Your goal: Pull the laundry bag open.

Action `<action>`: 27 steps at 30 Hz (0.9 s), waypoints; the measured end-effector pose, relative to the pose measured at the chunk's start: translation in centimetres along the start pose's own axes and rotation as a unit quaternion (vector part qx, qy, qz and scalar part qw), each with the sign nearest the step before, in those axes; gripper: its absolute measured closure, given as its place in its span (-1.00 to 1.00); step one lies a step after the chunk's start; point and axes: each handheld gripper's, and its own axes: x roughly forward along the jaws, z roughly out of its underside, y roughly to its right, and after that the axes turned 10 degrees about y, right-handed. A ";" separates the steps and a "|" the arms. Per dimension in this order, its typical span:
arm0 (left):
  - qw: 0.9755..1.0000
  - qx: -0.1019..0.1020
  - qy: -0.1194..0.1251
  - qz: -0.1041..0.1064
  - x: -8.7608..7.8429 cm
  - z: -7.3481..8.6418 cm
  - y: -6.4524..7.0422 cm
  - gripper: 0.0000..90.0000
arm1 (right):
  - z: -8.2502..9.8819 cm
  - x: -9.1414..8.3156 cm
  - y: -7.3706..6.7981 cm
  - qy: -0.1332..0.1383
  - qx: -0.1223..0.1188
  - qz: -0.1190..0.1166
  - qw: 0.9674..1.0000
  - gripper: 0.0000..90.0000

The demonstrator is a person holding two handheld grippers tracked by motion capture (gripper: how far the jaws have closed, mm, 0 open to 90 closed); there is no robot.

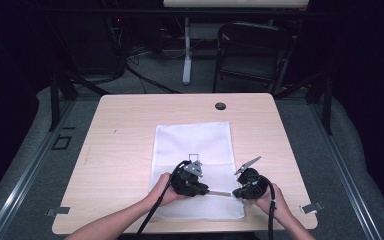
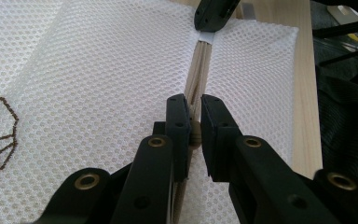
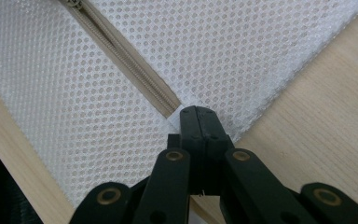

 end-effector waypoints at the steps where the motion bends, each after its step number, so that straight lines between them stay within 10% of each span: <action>1: 1.000 0.000 0.002 -0.001 0.0 0.0 0.0 0.83 | 0.0 0.0 0.0 0.000 0.000 0.000 1.000 1.00; 27: 1.000 -0.015 0.019 -0.007 -2.8 1.5 -0.4 0.82 | 0.0 0.0 0.0 0.002 -0.003 0.000 1.000 1.00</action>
